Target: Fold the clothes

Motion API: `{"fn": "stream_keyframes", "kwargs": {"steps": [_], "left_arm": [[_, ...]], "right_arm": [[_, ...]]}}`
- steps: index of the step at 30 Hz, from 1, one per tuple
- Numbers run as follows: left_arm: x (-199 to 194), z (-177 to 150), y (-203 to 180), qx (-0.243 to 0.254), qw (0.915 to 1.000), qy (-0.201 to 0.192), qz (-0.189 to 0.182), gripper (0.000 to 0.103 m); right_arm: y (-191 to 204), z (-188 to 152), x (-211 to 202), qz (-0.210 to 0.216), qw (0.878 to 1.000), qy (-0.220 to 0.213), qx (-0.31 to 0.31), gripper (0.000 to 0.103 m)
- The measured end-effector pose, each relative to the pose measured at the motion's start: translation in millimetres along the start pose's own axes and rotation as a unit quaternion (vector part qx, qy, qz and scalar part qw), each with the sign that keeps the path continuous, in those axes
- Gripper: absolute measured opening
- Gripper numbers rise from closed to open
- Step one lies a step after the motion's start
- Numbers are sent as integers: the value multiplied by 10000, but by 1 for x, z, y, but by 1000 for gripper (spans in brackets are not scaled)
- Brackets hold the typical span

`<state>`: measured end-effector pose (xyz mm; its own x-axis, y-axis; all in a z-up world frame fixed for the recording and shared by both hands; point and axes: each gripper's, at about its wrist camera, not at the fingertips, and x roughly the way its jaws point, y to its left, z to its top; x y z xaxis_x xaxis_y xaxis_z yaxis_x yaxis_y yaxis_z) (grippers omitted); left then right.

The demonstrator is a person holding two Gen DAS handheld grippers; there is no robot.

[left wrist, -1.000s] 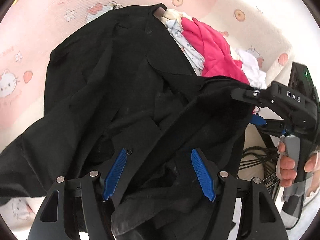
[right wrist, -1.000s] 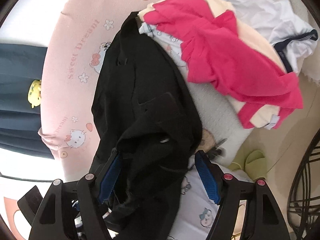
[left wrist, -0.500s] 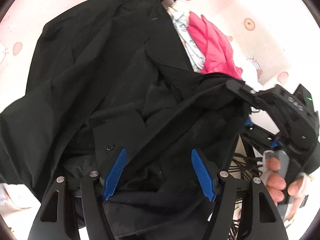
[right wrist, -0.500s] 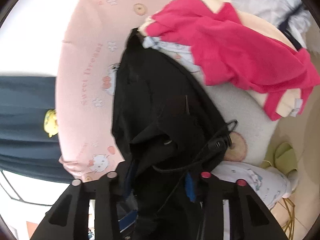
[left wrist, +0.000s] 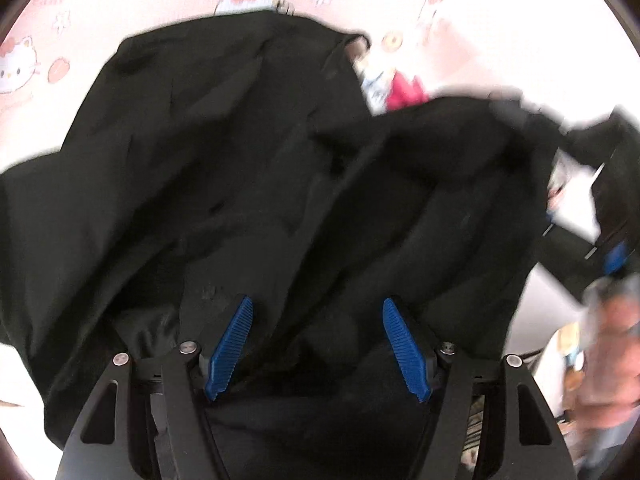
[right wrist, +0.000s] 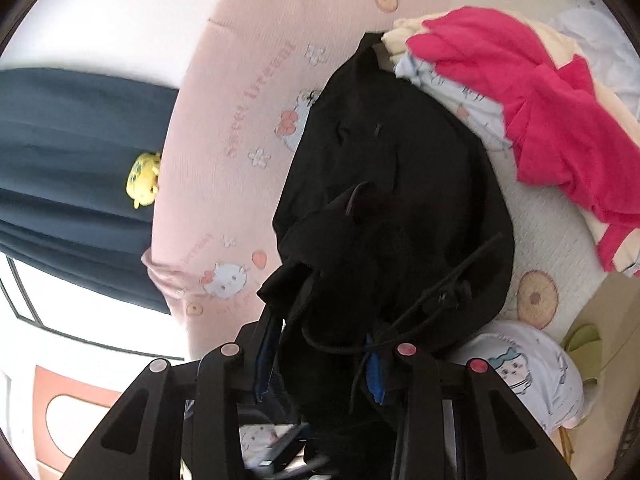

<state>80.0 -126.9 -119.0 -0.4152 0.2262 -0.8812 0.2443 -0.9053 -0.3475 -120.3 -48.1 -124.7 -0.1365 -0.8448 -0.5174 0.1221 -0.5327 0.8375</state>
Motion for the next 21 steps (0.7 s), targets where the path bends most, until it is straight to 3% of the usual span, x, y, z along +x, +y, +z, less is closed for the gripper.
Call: {"fn": "stream_keyframes", "kwargs": {"steps": [3, 4, 7, 12, 17, 21], "left_arm": [[24, -11, 16, -475, 9969, 409, -481, 65], [27, -13, 21, -600, 9959, 369, -563, 65], [22, -17, 21, -613, 9967, 174, -513, 66], [-12, -20, 15, -500, 9980, -395, -23, 66], [-53, -18, 33, -709, 9938, -844, -168, 65], [-70, -9, 49, -806, 9922, -853, -424, 66]], "right_arm": [[7, -7, 10, -132, 9996, 217, -120, 36], [11, -10, 15, -172, 9992, 298, -199, 36], [20, -20, 25, -153, 9983, 417, -378, 36], [35, -27, 32, -201, 9966, 548, -576, 36], [46, -33, 40, -254, 9939, 760, -759, 36], [50, -40, 60, -332, 9905, 1046, -830, 36]]}}
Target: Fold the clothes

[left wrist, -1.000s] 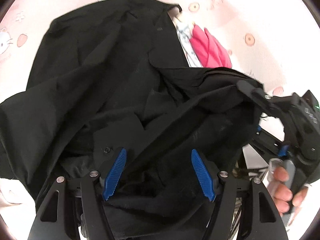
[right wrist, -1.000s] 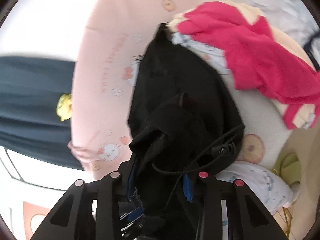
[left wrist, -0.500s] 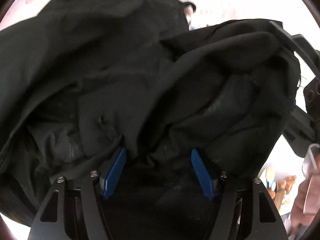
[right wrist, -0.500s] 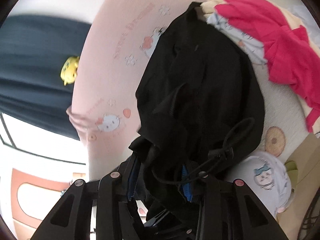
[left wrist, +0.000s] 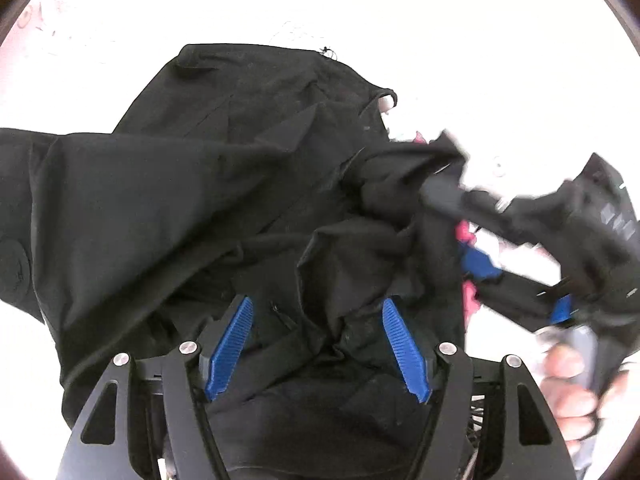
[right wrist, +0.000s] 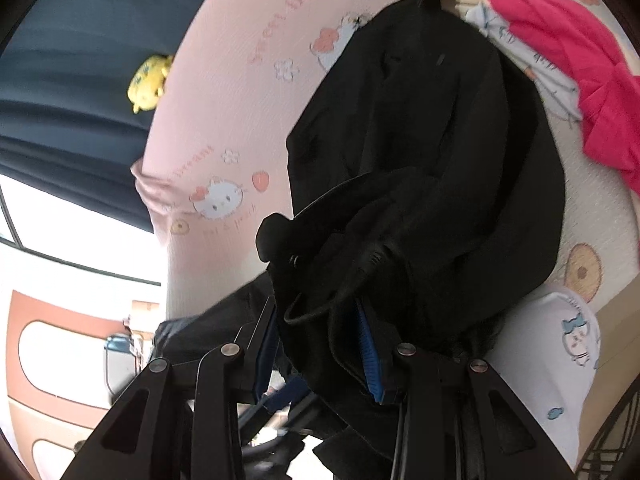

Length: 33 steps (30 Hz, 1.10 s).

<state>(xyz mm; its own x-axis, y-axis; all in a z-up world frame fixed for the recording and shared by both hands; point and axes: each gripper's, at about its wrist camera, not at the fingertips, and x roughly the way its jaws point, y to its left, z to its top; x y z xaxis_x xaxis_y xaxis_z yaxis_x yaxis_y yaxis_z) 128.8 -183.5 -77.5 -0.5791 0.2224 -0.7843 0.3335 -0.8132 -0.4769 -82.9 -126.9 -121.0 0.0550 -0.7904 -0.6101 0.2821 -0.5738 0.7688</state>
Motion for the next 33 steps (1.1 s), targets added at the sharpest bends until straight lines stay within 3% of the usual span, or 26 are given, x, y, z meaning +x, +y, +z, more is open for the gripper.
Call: {"fn": "stream_keyframes", "kwargs": {"steps": [4, 10, 13, 17, 20, 21, 23, 26, 30, 33], "left_arm": [[-10, 11, 26, -629, 9974, 6, -349, 65], [3, 23, 33, -388, 9986, 289, 210, 66], [14, 29, 29, -330, 9980, 468, 269, 66], [24, 39, 20, -274, 9974, 592, 301, 66], [18, 46, 8, -171, 9982, 472, 317, 66], [15, 48, 5, -156, 9985, 414, 322, 66], [8, 52, 0, -153, 9989, 296, 330, 66], [-1, 58, -10, -116, 9991, 153, 374, 66], [-8, 65, -26, -7, 9988, 35, 483, 66], [-1, 67, -42, 184, 9979, 118, 608, 66]], "right_arm": [[-6, -8, 21, -76, 9997, 238, 45, 36], [-26, -29, 64, -670, 9945, 809, 22, 35], [-29, -36, 74, -875, 9920, 911, -56, 35], [-25, -33, 59, -721, 9939, 832, -34, 36], [-20, -26, 37, -621, 9953, 731, 102, 36], [-16, -22, 25, -591, 9964, 599, 52, 39], [-7, -14, 2, -530, 9980, 329, -50, 59], [1, 3, -34, -434, 9989, -132, -148, 63], [-15, 22, -61, -494, 9977, -459, 45, 67], [-48, 35, -74, -569, 9954, -508, 589, 67]]}}
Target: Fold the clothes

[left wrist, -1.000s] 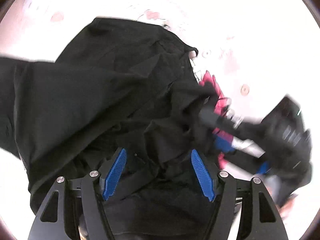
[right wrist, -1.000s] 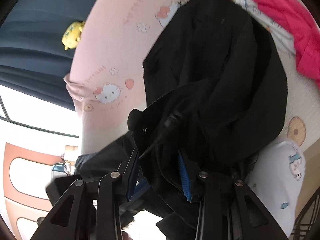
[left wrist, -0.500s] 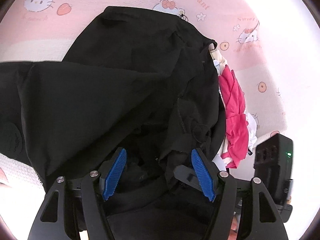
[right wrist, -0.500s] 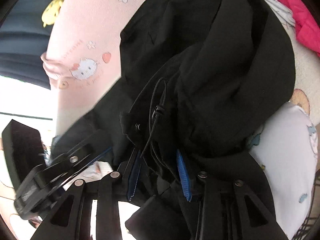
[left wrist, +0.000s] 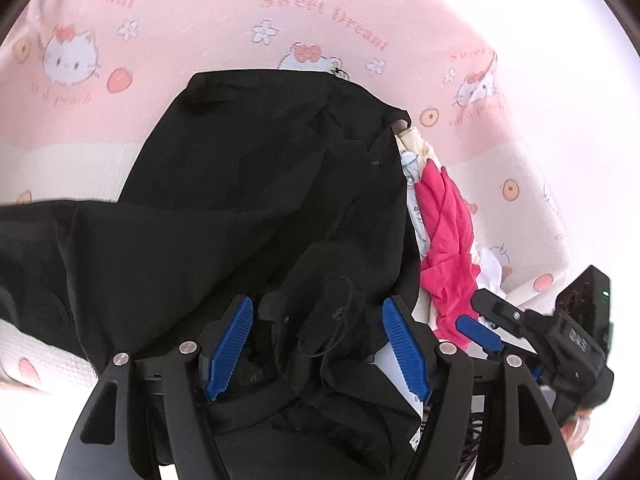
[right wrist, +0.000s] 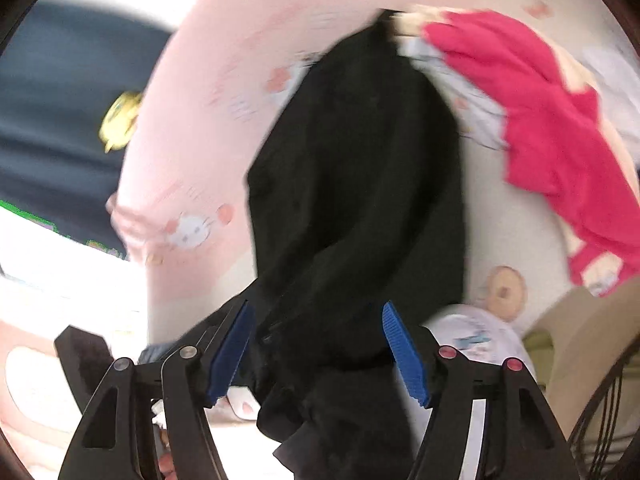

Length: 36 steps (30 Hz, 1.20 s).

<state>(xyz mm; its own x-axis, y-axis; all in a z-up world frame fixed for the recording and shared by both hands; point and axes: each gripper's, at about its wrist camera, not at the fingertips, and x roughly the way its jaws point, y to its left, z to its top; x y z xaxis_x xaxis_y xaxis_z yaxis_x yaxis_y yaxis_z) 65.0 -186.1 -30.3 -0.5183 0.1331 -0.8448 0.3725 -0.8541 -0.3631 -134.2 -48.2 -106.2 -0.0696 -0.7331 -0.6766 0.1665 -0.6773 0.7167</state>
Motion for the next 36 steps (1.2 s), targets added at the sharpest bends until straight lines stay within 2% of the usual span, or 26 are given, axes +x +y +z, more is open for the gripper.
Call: {"fn": "stream_keyframes", "kwargs": {"steps": [5, 7, 12, 15, 17, 19, 24, 26, 31, 33, 34, 35, 36], "left_arm": [[29, 8, -38, 471, 9980, 361, 225, 65], [45, 10, -56, 760, 9953, 549, 229, 65], [96, 15, -102, 1442, 9823, 1179, 185, 65], [126, 17, -123, 1579, 9735, 1650, 125, 65], [137, 23, -134, 1541, 9697, 1889, -135, 65], [145, 28, -145, 1641, 9666, 1954, -261, 65], [171, 39, -163, 2116, 9585, 1910, 26, 65], [185, 41, -158, 2048, 9581, 2003, -2, 65], [207, 44, -144, 1742, 9603, 2177, -100, 65], [211, 46, -141, 1643, 9613, 2202, -193, 65], [212, 46, -140, 1617, 9618, 2199, -231, 65], [212, 46, -139, 1609, 9619, 2194, -254, 65], [213, 46, -139, 1619, 9618, 2195, -256, 65]], "right_arm": [[-44, 22, -3, -350, 9977, -21, 583, 67], [-62, 30, -1, -325, 9958, 47, 849, 67], [-91, 49, 13, -173, 9914, 211, 1280, 67], [-102, 60, 27, -168, 9898, 329, 1374, 67], [-109, 68, 37, -128, 9879, 427, 1485, 67], [-115, 78, 47, -120, 9859, 460, 1604, 67], [-129, 102, 72, -101, 9821, 492, 1817, 67], [-131, 109, 83, -215, 9813, 587, 1822, 67], [-127, 120, 110, -149, 9820, 830, 1692, 66], [-127, 122, 119, -117, 9812, 900, 1704, 43], [-127, 123, 123, -101, 9808, 936, 1710, 23], [-127, 124, 128, -81, 9804, 971, 1714, 9], [-127, 124, 131, -30, 9804, 1003, 1697, 7]]}}
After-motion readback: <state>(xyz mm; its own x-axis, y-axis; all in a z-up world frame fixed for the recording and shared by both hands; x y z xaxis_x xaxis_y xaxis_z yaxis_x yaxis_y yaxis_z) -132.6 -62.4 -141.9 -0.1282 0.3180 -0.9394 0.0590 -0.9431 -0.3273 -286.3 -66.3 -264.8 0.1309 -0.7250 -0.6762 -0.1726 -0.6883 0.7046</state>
